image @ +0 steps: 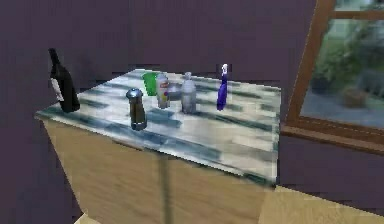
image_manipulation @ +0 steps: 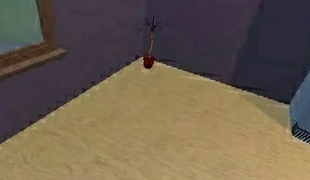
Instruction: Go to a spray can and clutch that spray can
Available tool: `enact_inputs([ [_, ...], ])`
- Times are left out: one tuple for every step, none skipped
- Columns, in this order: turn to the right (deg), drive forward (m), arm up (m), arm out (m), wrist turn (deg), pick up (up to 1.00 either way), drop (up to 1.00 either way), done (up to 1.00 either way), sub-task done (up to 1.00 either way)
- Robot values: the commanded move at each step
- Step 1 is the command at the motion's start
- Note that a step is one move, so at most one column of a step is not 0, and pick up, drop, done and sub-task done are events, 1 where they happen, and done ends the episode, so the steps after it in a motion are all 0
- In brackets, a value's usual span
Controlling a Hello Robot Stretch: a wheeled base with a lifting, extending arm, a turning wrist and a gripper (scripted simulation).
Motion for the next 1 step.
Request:
enact_inputs([
  [-45.0, 0.00, 0.00, 0.00, 0.0, 0.00, 0.00, 0.00, 0.00],
])
